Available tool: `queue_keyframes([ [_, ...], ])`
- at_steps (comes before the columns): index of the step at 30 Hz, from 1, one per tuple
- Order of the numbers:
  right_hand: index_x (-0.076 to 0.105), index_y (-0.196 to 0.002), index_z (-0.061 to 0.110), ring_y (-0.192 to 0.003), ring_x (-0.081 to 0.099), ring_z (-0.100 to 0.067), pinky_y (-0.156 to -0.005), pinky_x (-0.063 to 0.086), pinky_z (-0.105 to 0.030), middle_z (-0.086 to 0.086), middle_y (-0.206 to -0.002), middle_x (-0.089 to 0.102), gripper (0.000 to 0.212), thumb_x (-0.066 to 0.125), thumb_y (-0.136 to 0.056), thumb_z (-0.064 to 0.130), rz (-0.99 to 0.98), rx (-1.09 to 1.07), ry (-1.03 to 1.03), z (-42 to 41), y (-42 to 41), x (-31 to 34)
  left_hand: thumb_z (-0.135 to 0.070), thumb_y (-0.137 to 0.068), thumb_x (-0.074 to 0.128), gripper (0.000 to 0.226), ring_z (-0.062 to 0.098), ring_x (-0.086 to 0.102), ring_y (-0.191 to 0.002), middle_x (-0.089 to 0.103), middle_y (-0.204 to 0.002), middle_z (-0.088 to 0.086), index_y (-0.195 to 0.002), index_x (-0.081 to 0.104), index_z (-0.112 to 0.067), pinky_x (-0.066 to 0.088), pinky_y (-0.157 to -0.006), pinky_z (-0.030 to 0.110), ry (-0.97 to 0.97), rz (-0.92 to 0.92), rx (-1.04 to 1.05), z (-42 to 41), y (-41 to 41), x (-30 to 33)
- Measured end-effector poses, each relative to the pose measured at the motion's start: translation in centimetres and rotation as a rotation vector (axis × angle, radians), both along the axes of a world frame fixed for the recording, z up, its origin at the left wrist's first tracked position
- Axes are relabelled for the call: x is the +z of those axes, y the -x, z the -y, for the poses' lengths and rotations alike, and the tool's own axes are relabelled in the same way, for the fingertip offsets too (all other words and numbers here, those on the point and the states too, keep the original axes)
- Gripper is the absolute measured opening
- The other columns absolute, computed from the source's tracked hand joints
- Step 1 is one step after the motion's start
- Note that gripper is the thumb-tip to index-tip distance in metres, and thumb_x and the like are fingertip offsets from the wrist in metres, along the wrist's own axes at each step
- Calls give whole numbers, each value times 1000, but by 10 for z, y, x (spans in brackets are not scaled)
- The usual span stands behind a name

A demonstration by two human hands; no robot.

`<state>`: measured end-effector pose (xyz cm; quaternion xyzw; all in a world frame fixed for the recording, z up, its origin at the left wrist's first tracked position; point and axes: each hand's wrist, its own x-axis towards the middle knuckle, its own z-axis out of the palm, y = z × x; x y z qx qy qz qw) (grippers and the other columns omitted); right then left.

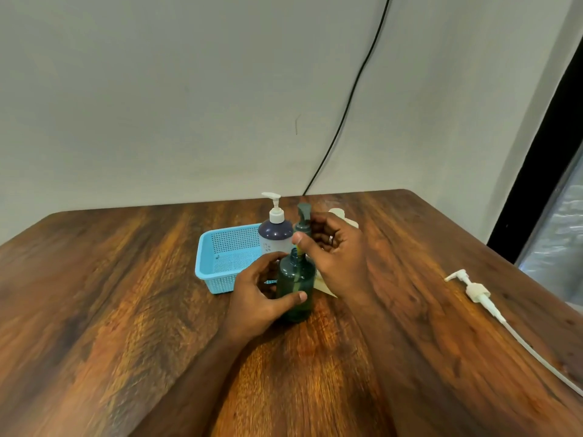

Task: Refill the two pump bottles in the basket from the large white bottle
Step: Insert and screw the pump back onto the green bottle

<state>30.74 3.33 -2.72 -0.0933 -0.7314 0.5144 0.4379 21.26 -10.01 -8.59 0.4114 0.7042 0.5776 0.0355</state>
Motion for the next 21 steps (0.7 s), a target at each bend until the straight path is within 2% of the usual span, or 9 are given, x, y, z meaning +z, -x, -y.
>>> queue_keyframes([
  [4, 67, -124, 19, -104, 69, -10, -87, 60, -33, 4, -114, 73, 39, 77, -86, 18, 136, 65, -18, 1, 1, -4, -18, -69, 92, 65, -7, 61, -111, 64, -116, -32, -116, 56, -45, 49, -85, 9, -27, -11, -12, 2, 0, 1],
  [9, 72, -117, 20, -105, 67, -6, -84, 54, -14, 8, -114, 73, 31, 77, -86, 20, 228, 66, -93, 0, 1, -6, -14, -68, 92, 66, -2, 64, -110, 67, -116, -25, -118, 57, -40, 52, -85, 13, -49, -1, -29, 2, 3, 0],
  [13, 73, -108, 20, -101, 68, -5, -89, 57, -24, 10, -106, 73, 29, 82, -81, 19, 233, 61, -65, -3, 2, -7, -18, -68, 92, 66, 1, 64, -112, 67, -116, -22, -119, 58, -41, 52, -87, 13, -47, -6, -31, 2, 4, 0],
  [16, 67, -95, 26, -97, 68, -8, -86, 59, -27, 11, -100, 72, 32, 89, -72, 24, 232, 39, -6, -1, 4, -8, -18, -68, 92, 66, -2, 62, -112, 65, -116, -25, -119, 57, -41, 52, -87, 12, -42, -18, -25, 2, 2, 0],
  [19, 58, -92, 29, -94, 67, -7, -80, 59, -22, 12, -97, 68, 39, 91, -69, 29, 239, 3, 4, 7, 8, -10, -15, -69, 92, 67, -3, 61, -113, 65, -117, -26, -120, 56, -40, 53, -86, 14, -55, -20, -24, 2, 0, 1],
  [21, 55, -98, 32, -97, 64, -2, -79, 56, -16, 17, -102, 66, 45, 90, -69, 34, 269, 3, -19, 11, 9, -12, -13, -69, 92, 67, -1, 62, -113, 65, -118, -26, -120, 57, -40, 55, -85, 17, -62, -20, -27, 2, 1, 0],
])
